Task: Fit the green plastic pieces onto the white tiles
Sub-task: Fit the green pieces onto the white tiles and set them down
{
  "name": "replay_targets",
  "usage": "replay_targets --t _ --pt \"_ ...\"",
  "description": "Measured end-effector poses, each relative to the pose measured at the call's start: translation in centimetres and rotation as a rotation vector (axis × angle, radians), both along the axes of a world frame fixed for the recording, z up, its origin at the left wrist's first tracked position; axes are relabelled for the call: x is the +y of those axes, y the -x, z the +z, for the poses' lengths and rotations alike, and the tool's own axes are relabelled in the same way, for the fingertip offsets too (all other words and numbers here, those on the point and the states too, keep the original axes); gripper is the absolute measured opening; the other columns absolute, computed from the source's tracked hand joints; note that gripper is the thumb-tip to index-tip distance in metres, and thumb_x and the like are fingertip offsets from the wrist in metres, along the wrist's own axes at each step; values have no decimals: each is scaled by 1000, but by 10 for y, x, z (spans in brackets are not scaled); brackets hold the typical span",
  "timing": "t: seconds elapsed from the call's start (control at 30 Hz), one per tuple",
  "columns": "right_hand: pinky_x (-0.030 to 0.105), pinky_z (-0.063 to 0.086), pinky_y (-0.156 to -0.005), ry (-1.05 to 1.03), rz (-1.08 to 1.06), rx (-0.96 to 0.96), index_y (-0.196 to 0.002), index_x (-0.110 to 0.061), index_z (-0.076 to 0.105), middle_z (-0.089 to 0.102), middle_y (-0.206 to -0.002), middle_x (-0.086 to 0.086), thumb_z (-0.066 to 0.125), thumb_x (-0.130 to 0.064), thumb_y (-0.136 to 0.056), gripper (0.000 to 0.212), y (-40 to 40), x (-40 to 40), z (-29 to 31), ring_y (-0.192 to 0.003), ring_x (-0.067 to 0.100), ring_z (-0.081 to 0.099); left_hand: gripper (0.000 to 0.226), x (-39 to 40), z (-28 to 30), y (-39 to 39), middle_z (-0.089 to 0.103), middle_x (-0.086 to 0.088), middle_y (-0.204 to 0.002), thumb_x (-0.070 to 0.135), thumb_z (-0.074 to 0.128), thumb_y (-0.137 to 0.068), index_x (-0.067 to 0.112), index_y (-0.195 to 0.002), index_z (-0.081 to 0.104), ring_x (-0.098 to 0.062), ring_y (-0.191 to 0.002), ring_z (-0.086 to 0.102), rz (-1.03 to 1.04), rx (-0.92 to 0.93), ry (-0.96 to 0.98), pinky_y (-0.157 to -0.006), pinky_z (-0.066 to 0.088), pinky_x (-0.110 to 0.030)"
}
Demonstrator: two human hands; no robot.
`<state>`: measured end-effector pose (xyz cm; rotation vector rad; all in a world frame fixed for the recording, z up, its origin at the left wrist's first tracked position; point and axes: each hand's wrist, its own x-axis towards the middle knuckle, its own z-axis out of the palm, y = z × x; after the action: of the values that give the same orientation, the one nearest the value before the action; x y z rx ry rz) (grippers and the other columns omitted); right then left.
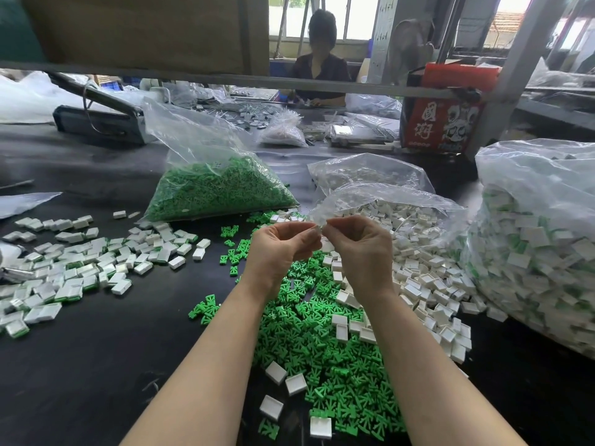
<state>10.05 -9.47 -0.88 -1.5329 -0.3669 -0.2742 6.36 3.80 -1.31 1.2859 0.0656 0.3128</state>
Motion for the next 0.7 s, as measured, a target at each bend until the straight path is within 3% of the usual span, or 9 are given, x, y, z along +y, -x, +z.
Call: replay_targets --t 0.1,0.23,0.4,0.53,0.7 --pt "27 58 -75 41 12 -2 -92 -7 74 74 -84 6 77 -7 -81 11 -1 -4 1 -79 20 71 18 0 1 1 76 -11 -82 22 79 -68 14 -85 77 -18 -73 72 -4 -4 -13 -64 55 -22" --pt "30 58 -69 265 14 27 -94 -10 66 71 -79 3 68 -20 -91 11 -1 -5 0 -71 14 69 7 -2 0 -1 75 -11 -80 13 77 -77 13 -83 77 -17 -71 71 14 13 -15 -64 55 -22" --pt "37 42 -61 581 43 -39 -88 -7 61 61 -72 5 47 -23 -102 25 0 -3 0 -65 21 54 7 -3 0 -1 74 -6 -73 6 75 -81 13 -79 76 -13 -65 69 38 46 -74 -59 53 -19" --pt "34 34 -57 581 63 -52 -81 -8 56 52 -65 -3 43 -19 -103 28 1 -3 -1 -59 14 45 4 0 0 -2 74 -5 -72 9 76 -80 11 -83 75 -13 -64 66 41 67 -102 -57 51 -18" --pt "35 31 -59 428 143 15 -74 -10 52 45 -62 -3 44 -19 -103 32 2 -4 2 -58 14 38 9 4 0 -1 67 -2 -67 16 69 -88 7 -88 68 -8 -55 55 -44 81 -139 -49 42 -17"
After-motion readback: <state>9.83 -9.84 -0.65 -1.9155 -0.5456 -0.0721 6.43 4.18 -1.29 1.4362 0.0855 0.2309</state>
